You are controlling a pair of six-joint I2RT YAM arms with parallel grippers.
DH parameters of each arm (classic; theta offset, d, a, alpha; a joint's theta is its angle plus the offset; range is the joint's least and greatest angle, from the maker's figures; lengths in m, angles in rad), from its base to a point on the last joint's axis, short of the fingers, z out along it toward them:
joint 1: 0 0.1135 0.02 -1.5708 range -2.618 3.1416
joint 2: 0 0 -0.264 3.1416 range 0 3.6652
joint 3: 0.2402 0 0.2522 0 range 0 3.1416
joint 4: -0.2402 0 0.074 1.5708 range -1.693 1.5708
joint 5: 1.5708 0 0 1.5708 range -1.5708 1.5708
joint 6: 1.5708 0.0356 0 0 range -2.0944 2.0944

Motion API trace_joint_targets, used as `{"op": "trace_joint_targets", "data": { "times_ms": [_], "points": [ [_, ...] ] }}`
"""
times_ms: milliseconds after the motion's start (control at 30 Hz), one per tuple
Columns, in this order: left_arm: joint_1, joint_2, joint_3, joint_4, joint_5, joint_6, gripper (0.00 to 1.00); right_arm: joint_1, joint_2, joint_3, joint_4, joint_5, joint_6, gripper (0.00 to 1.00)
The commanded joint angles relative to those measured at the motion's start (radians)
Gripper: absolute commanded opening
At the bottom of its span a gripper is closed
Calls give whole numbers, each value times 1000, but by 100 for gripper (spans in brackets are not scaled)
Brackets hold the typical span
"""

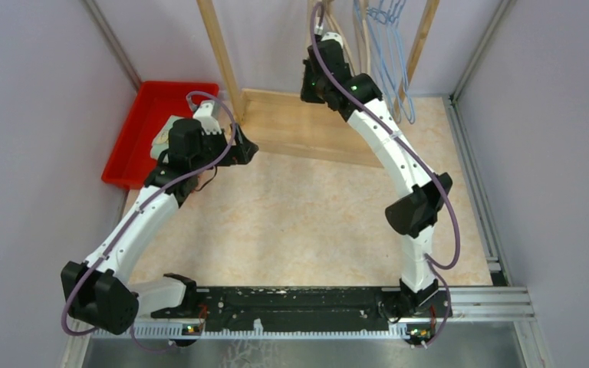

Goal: Organize the hangers

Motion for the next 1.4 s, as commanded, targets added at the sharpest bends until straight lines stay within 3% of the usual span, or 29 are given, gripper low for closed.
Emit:
{"op": "trace_joint_targets", "data": {
  "times_ms": [0,233,533,1367],
  "points": [
    [3,-3,-15,38,28,1,100,-30,-133,-64,53,86,31,0],
    [3,-42,-58,31,22,-10,100,-31,-151,-105,56,6,20,0],
    [3,-91,-91,8,13,-15,100,-32,-10,160,-188,-192,-5,0],
    [4,-71,-42,-63,9,38,100,-152,104,254,-59,-420,59,0]
  ]
}}
